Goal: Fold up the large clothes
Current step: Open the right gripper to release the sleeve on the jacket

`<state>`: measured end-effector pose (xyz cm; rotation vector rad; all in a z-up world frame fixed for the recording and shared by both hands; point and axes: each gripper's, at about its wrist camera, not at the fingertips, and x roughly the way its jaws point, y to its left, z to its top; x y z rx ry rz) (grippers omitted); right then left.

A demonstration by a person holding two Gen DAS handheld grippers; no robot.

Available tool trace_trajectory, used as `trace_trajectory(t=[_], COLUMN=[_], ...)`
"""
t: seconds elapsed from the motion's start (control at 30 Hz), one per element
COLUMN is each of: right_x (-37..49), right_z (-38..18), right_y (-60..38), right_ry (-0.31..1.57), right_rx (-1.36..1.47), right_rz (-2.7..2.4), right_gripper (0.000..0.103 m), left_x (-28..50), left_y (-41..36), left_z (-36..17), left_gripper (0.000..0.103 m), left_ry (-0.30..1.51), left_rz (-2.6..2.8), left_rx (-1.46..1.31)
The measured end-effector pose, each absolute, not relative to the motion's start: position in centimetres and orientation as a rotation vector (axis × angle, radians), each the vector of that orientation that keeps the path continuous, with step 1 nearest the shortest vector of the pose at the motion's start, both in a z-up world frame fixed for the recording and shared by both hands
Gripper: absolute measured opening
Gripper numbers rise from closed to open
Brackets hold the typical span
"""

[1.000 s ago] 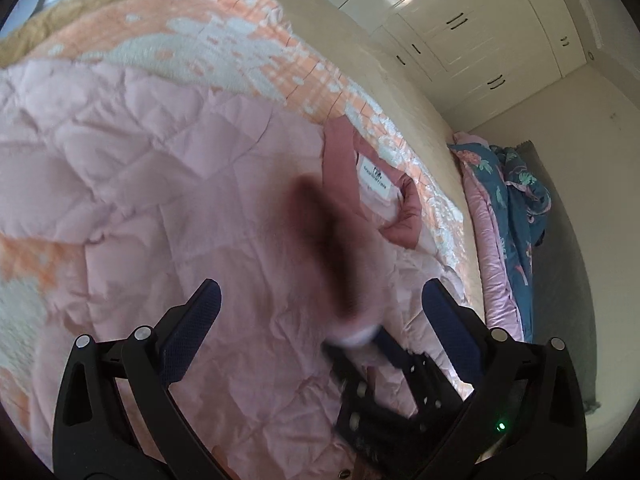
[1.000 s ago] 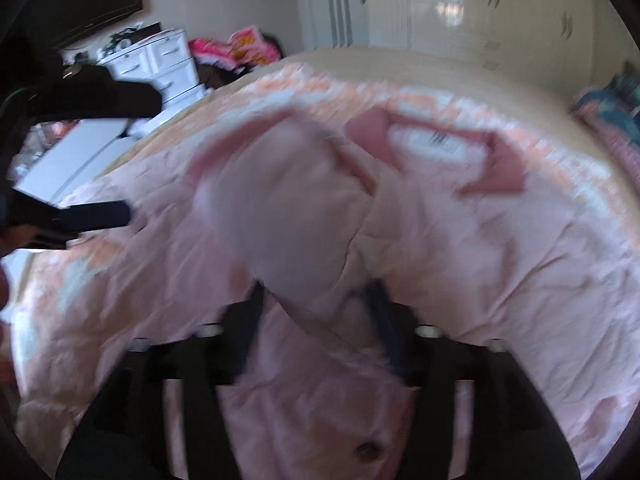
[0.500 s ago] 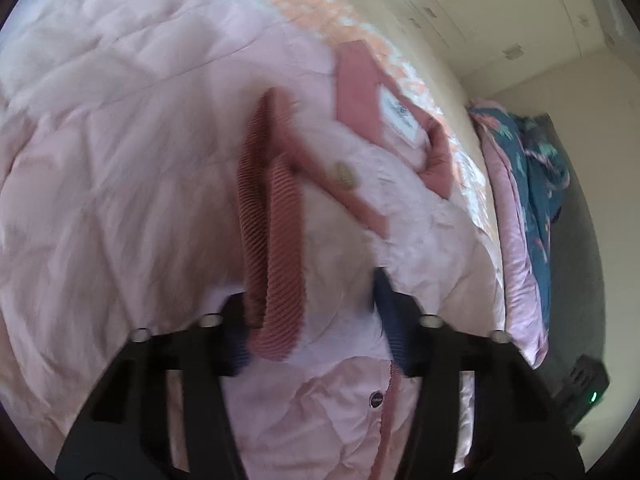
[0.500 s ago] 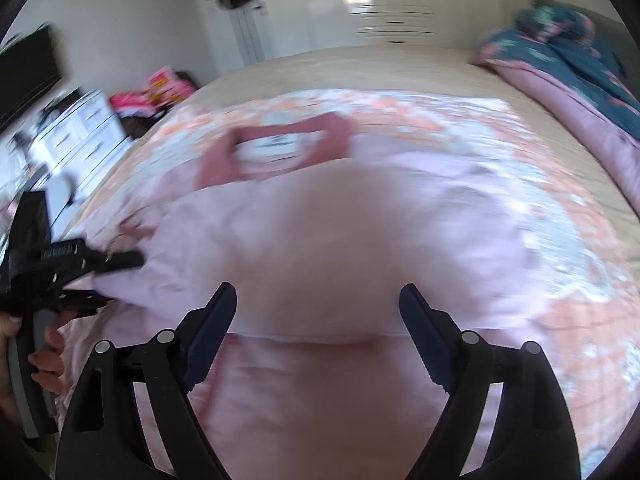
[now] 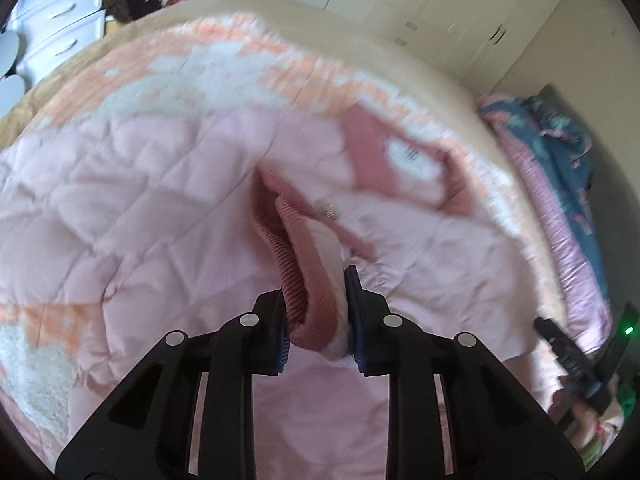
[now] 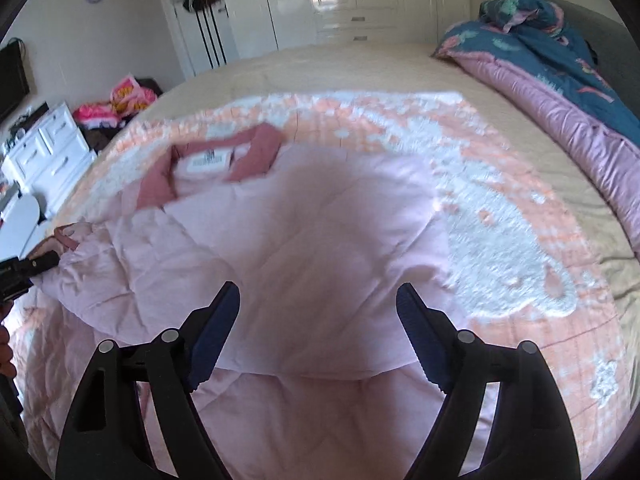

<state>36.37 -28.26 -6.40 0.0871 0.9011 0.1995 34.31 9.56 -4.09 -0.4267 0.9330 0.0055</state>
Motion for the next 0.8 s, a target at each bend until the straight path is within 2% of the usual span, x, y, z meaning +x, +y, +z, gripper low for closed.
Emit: trace_trajectory(t=[0.1, 0.17, 0.3, 0.37, 0.43, 0.5, 0.6, 0.63, 0.8], right_x=[36.5, 36.5, 36.1, 35.4, 34.6, 33.7, 32.6, 32.2, 31.0], right_z=[-8.0, -8.8, -8.2, -7.2, -6.2, -5.1, -3.5, -2.9, -1.0], right_y=[-28.0, -28.1, -28.2, -28.4, -28.4, -28.1, -27.1, -26.6, -24.2], right_ry=[0.938, 0.959, 0.956, 0.938, 0.916, 0.889, 0.859, 0.849, 0.816], right_rx=[0.078, 0.074, 0.094, 0.132, 0.151, 0.159, 0.16, 0.153, 0.118], right_rz=[0.181, 0.168, 0.15, 0.159, 0.163, 0.169, 0.196, 0.205, 0.231], right_gripper=[0.08, 0.08, 0.082, 0.088, 0.094, 0.097, 0.099, 0.099, 0.099], left_x=[34.2, 33.9, 33.7, 33.3, 32.9, 32.6, 31.8, 31.4, 30.1], left_y=[10.1, 10.1, 9.7, 9.5, 9.5, 9.5, 9.8, 10.1, 11.3], left_z=[-5.9, -6.3, -5.8, -5.1, -4.3, -3.6, -2.5, -2.1, -1.4], left_gripper=[0.019, 0.025, 0.031, 0.048, 0.059, 0.069, 0.091, 0.094, 0.094], left_ry=[0.967, 0.974, 0.981, 0.975, 0.968, 0.96, 0.946, 0.937, 0.933], left_rz=[0.026, 0.03, 0.046, 0.047, 0.047, 0.05, 0.056, 0.066, 0.086], left_rx=[-0.438, -0.43, -0.405, -0.392, -0.381, -0.368, -0.371, -0.374, -0.393])
